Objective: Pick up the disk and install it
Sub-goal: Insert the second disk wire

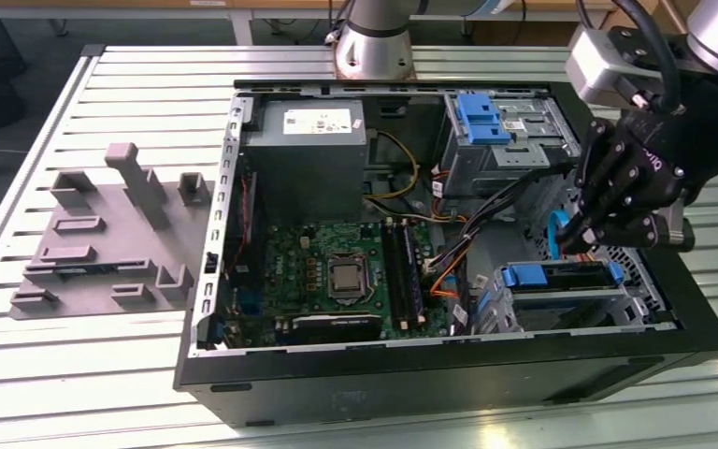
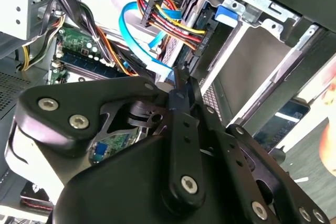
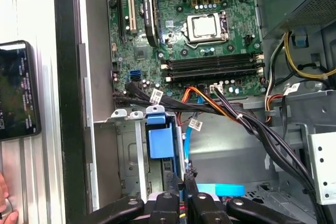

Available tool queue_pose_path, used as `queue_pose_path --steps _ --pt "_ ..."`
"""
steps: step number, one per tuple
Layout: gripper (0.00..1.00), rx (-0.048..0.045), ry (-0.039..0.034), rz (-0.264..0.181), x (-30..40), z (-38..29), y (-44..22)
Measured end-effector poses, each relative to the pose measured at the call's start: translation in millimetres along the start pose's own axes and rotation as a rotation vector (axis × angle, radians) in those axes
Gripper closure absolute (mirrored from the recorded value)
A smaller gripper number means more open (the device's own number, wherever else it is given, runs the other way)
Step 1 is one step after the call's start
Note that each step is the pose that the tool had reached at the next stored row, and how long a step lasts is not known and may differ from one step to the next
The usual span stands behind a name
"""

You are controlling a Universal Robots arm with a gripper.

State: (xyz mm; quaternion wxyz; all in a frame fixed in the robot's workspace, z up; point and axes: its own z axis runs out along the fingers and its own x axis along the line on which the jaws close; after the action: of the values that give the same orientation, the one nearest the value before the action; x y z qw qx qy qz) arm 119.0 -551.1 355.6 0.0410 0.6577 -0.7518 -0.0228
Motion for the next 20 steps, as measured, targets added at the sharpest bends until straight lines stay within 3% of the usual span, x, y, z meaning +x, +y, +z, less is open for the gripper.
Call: queue_pose_path --steps 8,15,20 --pt "0.84 0.0119 0.0012 -0.037 0.6 2.9 0.0" --pt "0.84 0.0134 0.0004 -0.037 0.8 3.4 -0.1" --pt "0.84 0.0130 -0.0093 -0.039 3.7 8.6 -1.0"
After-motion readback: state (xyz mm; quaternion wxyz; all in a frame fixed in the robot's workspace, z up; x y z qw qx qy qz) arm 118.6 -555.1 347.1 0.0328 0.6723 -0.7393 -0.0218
